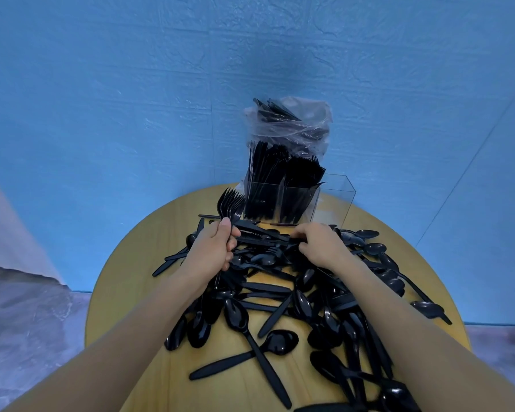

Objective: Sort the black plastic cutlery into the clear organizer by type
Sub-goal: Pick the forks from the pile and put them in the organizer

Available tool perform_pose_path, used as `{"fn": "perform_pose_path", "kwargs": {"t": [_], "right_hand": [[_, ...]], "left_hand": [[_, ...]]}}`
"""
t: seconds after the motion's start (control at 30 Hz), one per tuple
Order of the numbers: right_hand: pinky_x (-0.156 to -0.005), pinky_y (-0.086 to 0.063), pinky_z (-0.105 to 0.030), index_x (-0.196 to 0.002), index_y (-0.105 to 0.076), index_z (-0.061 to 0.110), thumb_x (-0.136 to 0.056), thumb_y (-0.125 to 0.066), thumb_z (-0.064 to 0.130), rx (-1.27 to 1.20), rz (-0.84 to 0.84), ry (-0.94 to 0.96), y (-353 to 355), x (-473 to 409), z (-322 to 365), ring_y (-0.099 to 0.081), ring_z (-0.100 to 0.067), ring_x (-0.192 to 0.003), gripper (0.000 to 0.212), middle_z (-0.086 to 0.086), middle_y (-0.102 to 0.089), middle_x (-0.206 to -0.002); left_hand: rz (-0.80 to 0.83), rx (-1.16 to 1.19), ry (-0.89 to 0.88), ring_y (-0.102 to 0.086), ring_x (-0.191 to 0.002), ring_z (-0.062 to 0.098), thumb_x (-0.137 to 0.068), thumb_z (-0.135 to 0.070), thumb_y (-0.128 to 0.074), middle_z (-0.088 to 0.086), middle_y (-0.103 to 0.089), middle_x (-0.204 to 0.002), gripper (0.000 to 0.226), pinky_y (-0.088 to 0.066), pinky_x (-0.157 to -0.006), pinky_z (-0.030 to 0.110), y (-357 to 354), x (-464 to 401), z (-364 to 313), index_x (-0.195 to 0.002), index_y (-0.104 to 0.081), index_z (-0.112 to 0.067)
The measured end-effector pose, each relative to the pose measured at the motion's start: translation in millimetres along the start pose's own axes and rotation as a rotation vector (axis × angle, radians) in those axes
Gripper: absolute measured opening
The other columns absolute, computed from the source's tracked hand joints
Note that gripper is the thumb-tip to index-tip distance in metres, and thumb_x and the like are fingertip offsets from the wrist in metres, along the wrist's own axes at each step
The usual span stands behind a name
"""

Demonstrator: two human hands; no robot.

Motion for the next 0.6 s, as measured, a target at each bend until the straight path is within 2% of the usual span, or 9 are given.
{"fn": "perform_pose_path", "kwargs": {"t": [0.17, 0.33, 0.43, 0.6], "right_hand": [[-0.099, -0.043, -0.042, -0.109, -0.066, 0.016, -0.091, -0.055, 0.009, -0.022, -0.016, 0.067, 6.1, -0.1, 2.5, -0.057, -0.022, -0.110, 0.022, -0.002, -0.063, -0.116], [-0.078, -0.042, -0.022, -0.091, -0.067, 0.015, -0.090, -0.061, 0.015, -0.163, -0.057, 0.184, 20.4, 8.5, 8.7, -0.057, -0.014, -0.090, 0.006, 0.004, -0.059, -0.092], [-0.077, -0.046, -0.023, -0.089, -0.066, 0.016, -0.092, -0.059, 0.018, -0.206, 0.012, 0.216, 19.4, 13.1, 14.2, -0.059, -0.015, -0.086, 0.008, 0.004, -0.063, -0.088], [-0.082, -0.045, -0.027, -0.097, -0.067, 0.019, -0.095, -0.055, 0.029, -0.169, 0.206, 0.233, 1.2, 13.7, 26.1, -0.058, -0.014, -0.091, 0.016, 0.003, -0.065, -0.096]], "left_hand": [[-0.005, -0.003, 0.006, -0.032, -0.048, 0.007, -0.103, -0.035, -0.026, -0.005, -0.038, -0.061, 0.036, -0.030, -0.044, 0.017, -1.6, 0.5, 1.2, -0.090, -0.052, -0.013], [0.007, -0.026, -0.002, -0.033, -0.048, 0.006, -0.103, -0.035, -0.025, -0.004, -0.038, -0.062, 0.036, -0.030, -0.045, 0.016, -4.5, 0.9, 3.2, -0.092, -0.052, -0.013], [0.019, -0.041, -0.002, -0.032, -0.050, 0.008, -0.103, -0.035, -0.025, -0.003, -0.038, -0.063, 0.036, -0.030, -0.046, 0.018, -7.3, 0.7, 5.3, -0.092, -0.052, -0.013], [0.014, -0.069, 0.002, -0.033, -0.048, 0.008, -0.103, -0.033, -0.024, -0.003, -0.039, -0.063, 0.036, -0.030, -0.043, 0.016, -11.1, 1.5, 9.3, -0.093, -0.052, -0.012]]}}
Point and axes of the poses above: each hand's wrist, its own x-axis away from the middle knuckle, its own y-axis out of the back of the hand, z = x × y, the point moved 6 cm from there along -x, towards the middle knuckle
